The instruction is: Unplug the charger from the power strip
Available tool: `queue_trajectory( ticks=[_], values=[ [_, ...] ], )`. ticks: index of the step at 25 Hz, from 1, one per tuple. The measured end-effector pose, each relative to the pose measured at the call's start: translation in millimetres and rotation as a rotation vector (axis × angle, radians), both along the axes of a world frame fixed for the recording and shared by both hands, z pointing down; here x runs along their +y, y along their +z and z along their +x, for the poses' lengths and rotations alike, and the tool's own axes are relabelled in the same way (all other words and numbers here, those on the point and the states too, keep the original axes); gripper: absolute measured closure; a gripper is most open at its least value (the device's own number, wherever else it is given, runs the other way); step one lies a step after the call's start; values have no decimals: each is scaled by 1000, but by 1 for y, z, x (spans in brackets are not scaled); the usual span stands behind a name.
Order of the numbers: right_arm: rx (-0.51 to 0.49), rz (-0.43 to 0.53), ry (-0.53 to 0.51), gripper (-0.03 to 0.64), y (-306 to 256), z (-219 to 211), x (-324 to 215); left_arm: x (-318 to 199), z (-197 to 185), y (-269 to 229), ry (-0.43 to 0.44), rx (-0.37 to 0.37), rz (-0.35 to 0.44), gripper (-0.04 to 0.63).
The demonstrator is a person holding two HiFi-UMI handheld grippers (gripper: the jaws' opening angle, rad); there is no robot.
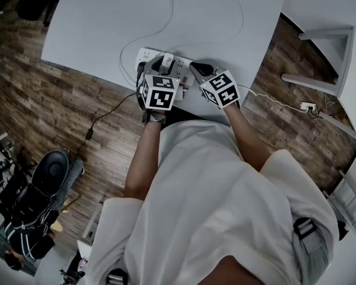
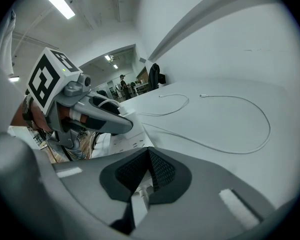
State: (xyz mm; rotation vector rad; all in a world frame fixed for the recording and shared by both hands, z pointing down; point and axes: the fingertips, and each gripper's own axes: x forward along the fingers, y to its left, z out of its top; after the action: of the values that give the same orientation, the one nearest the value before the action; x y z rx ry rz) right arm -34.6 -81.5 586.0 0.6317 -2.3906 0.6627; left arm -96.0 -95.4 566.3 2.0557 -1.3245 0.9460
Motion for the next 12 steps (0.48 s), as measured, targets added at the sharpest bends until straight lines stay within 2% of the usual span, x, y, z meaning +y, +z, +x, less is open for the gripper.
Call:
queue_trajectory(
  ticks=[2, 8, 12],
  values=[
    [-1, -1, 1, 615, 0, -1, 0, 0, -1, 0, -10, 12, -4, 451],
    [-6, -1, -1, 615, 1, -3, -2, -2, -7, 1, -81, 114, -28, 453],
    [-11, 6, 1, 615, 0, -2, -3, -3, -7, 0, -95, 146, -27, 453]
  ],
)
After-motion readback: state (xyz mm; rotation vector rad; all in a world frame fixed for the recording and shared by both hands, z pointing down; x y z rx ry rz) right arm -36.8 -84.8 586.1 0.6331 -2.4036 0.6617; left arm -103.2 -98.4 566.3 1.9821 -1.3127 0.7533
